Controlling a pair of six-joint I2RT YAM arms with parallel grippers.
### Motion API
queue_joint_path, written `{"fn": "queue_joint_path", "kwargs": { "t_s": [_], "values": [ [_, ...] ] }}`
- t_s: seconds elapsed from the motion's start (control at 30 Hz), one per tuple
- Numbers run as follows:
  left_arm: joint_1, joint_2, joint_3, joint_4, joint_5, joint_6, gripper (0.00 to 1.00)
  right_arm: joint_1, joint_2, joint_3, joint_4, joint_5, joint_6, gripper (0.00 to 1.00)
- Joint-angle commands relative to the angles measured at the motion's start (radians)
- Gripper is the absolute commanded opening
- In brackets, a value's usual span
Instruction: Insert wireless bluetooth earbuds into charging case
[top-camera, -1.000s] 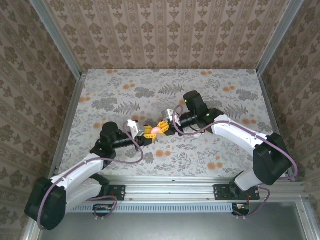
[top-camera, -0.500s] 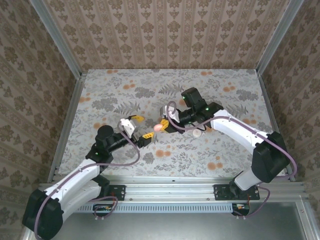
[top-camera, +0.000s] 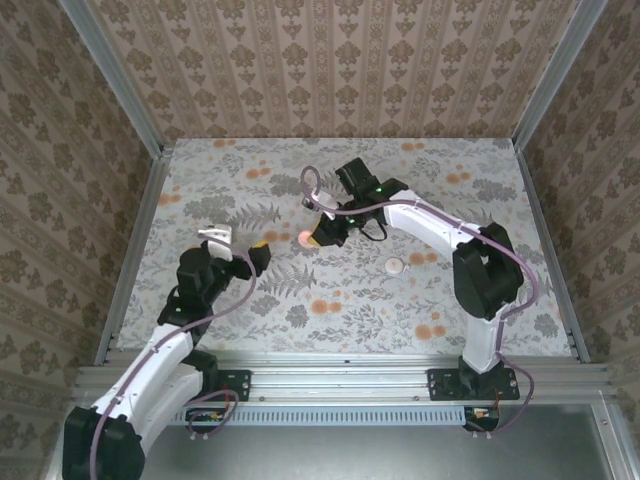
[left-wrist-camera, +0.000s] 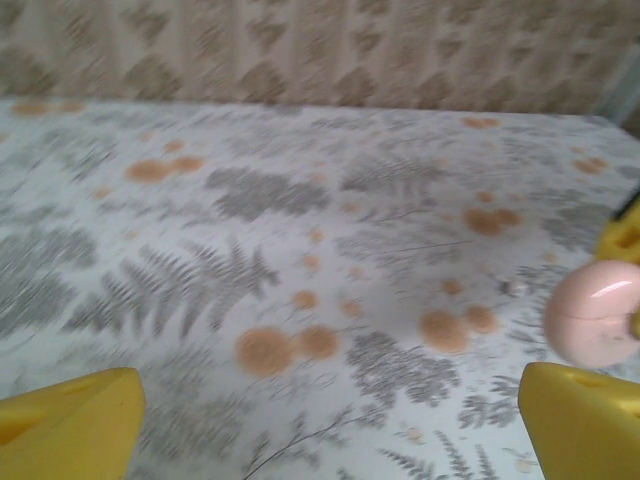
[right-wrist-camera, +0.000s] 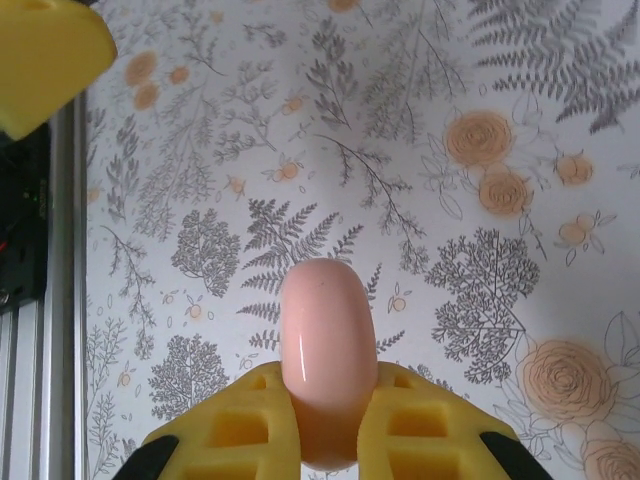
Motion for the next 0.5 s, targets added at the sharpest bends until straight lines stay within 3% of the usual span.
{"fn": "queue_joint_path", "kwargs": {
  "t_s": [0.0, 0.47],
  "values": [
    [0.069, 0.006, 0.063, -0.162, -0.063, -0.122, 0.97, -0.003, 0.089, 0.101, -0.051, 0.017, 0.12, 0.1],
    [0.142, 0.091, 0.1, -0.218, -0.014, -0.124, 0.96, -0.012, 0.422, 0.464, -0.176, 0.007, 0.31, 0.13]
  ]
}}
